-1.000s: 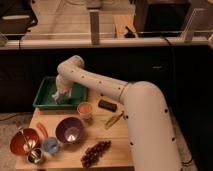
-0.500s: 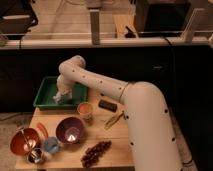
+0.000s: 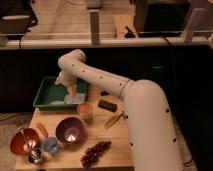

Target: Place towel in tray

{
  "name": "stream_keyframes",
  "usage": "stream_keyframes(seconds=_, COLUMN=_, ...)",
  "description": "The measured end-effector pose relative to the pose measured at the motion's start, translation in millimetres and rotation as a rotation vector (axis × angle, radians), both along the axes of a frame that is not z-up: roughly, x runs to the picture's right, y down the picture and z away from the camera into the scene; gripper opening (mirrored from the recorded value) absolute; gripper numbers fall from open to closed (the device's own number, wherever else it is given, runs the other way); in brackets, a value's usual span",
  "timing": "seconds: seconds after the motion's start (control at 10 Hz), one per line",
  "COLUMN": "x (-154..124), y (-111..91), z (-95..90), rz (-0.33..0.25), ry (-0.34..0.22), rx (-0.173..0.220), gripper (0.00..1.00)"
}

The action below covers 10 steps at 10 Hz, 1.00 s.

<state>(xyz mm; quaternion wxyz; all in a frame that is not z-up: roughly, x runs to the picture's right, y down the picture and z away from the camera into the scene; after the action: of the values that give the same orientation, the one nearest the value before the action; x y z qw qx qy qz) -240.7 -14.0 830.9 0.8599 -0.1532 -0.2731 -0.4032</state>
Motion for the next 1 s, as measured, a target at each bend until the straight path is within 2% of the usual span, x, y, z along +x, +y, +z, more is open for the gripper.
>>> stream_keyframes(seconds=0.2, x=2.4, y=-1.8, z=-6.0, rz=-0.033, ry=0.023, rx=-0.001, gripper=0.8)
stream_keyframes(seconds=1.0, x=3.8, y=-2.2, z=-5.2, rz=-0.032, ry=0.025, rx=0.001, gripper=0.8)
